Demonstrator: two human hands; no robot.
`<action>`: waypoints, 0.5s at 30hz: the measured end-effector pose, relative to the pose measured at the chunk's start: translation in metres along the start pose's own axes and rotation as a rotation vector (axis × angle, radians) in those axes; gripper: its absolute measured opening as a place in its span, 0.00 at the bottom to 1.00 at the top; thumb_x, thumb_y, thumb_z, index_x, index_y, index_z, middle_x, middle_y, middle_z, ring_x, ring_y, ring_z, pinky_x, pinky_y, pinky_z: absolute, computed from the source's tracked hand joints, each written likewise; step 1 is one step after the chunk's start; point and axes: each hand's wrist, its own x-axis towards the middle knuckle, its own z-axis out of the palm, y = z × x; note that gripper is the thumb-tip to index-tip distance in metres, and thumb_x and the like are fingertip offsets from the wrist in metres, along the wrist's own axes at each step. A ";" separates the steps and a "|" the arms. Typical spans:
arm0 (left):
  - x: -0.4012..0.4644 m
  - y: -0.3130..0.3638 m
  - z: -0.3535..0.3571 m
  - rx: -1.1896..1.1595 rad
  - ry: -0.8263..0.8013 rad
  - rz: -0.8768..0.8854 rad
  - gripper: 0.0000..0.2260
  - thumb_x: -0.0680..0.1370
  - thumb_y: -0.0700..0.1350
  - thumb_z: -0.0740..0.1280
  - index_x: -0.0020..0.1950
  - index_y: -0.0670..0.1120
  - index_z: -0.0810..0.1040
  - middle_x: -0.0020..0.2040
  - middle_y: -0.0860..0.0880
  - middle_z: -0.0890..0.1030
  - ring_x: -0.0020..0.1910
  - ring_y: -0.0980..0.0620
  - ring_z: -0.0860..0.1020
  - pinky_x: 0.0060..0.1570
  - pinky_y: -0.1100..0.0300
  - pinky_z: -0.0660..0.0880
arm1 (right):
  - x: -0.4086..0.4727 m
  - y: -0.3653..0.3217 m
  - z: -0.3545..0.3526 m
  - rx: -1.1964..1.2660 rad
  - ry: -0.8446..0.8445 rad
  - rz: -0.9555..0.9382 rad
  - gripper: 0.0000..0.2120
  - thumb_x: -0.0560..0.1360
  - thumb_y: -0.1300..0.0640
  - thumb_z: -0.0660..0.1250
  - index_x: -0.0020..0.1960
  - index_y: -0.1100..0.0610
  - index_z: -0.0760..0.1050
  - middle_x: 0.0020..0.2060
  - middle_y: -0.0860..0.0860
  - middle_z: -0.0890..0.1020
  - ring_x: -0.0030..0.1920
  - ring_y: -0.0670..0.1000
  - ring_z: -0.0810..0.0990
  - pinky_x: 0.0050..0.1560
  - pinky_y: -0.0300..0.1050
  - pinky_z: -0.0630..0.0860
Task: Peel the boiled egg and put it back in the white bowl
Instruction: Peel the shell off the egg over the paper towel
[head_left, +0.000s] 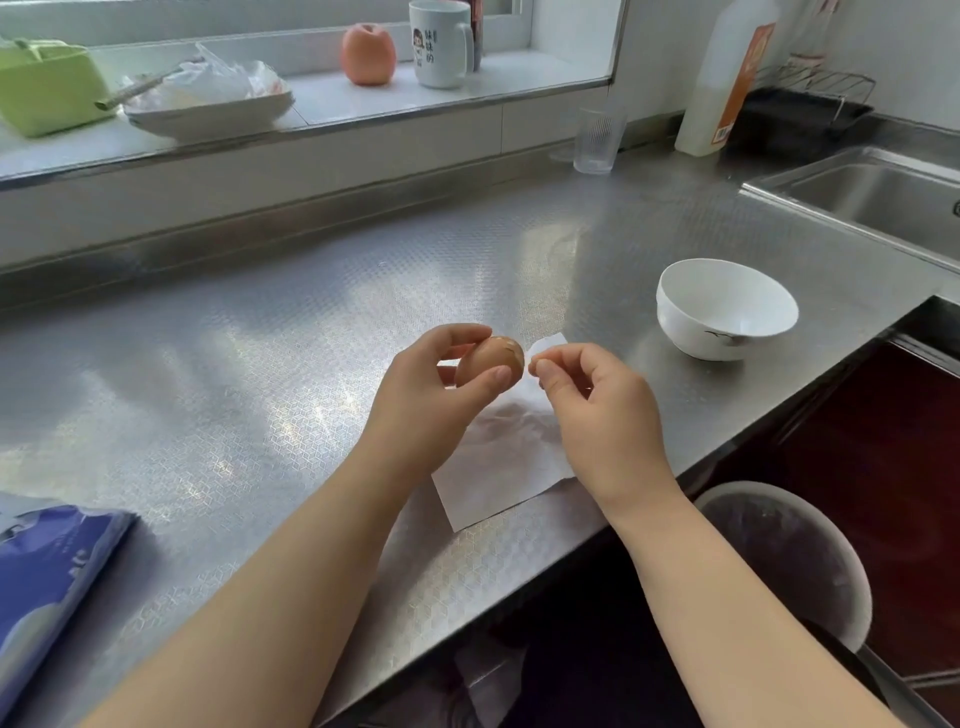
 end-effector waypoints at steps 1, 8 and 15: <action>0.000 0.000 0.000 -0.011 0.006 -0.003 0.16 0.73 0.47 0.76 0.60 0.55 0.80 0.53 0.57 0.83 0.45 0.62 0.82 0.44 0.66 0.78 | 0.001 0.001 -0.003 -0.019 -0.010 0.007 0.05 0.75 0.56 0.69 0.42 0.48 0.80 0.35 0.38 0.82 0.39 0.35 0.78 0.40 0.24 0.68; -0.002 -0.001 0.003 -0.101 0.027 -0.012 0.14 0.76 0.44 0.73 0.60 0.56 0.79 0.55 0.56 0.82 0.50 0.57 0.83 0.57 0.52 0.79 | 0.003 0.004 -0.010 -0.176 -0.145 0.021 0.02 0.73 0.56 0.71 0.44 0.50 0.81 0.38 0.42 0.83 0.42 0.37 0.79 0.41 0.25 0.70; -0.003 0.001 0.004 -0.139 0.009 -0.014 0.14 0.76 0.43 0.71 0.60 0.55 0.79 0.58 0.52 0.82 0.58 0.51 0.81 0.62 0.47 0.77 | 0.013 -0.010 -0.018 -0.094 -0.106 -0.076 0.09 0.77 0.59 0.66 0.53 0.49 0.81 0.45 0.41 0.82 0.46 0.37 0.79 0.48 0.25 0.71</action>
